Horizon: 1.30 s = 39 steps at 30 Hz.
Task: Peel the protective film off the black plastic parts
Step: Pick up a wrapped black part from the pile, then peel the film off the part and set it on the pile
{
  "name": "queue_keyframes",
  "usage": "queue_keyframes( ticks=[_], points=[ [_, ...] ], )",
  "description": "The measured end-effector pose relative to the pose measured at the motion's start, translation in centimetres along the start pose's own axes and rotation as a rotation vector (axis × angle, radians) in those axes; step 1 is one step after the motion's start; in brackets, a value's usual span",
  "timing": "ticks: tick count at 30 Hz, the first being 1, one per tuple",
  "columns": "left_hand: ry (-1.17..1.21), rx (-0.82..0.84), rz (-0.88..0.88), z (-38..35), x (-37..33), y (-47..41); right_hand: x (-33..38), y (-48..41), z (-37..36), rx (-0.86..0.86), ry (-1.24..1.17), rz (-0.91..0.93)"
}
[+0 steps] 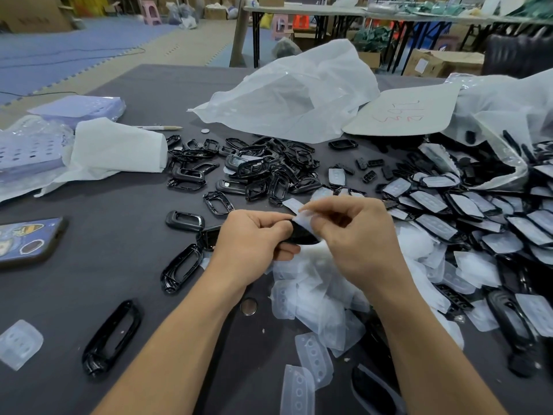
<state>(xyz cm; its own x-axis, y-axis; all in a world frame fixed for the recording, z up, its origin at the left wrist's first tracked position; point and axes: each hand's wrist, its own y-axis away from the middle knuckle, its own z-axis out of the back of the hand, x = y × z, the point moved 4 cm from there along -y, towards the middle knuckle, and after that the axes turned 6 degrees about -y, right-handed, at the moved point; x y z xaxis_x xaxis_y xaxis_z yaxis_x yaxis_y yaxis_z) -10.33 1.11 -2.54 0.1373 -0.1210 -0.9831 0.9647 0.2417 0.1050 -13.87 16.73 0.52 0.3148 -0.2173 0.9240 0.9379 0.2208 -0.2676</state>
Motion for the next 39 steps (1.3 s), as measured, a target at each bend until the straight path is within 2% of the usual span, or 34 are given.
queue_keyframes(
  ticks=[2, 6, 9, 14, 18, 26, 39],
  points=[
    [0.027, 0.058, 0.031, 0.0, 0.1, 0.0, 0.0, 0.3, -0.1, 0.029, 0.034, -0.009],
    [0.107, 0.198, 0.085, 0.1, 0.1, 0.0, 0.1, 0.2, 0.3, -0.02, 0.091, 0.017],
    [0.156, 0.255, 0.109, 0.2, 0.3, -0.1, 0.0, 0.0, 0.2, -0.01, 0.024, -0.01],
    [0.201, 0.247, 0.157, 0.3, 0.7, -0.4, 0.0, -0.3, 0.1, 0.048, -0.134, -0.033],
    [0.246, 0.247, 0.163, 0.2, 0.6, -0.3, 0.0, -0.1, -0.5, 0.093, -0.115, -0.061],
    [0.459, 0.31, 0.231, -0.5, 0.3, -0.1, -0.5, 0.3, -0.5, -0.118, 0.073, -0.067],
    [0.435, 0.3, 0.196, -0.6, 0.1, 0.0, -1.1, -0.1, 0.0, -0.129, 0.096, -0.094]
  ],
)
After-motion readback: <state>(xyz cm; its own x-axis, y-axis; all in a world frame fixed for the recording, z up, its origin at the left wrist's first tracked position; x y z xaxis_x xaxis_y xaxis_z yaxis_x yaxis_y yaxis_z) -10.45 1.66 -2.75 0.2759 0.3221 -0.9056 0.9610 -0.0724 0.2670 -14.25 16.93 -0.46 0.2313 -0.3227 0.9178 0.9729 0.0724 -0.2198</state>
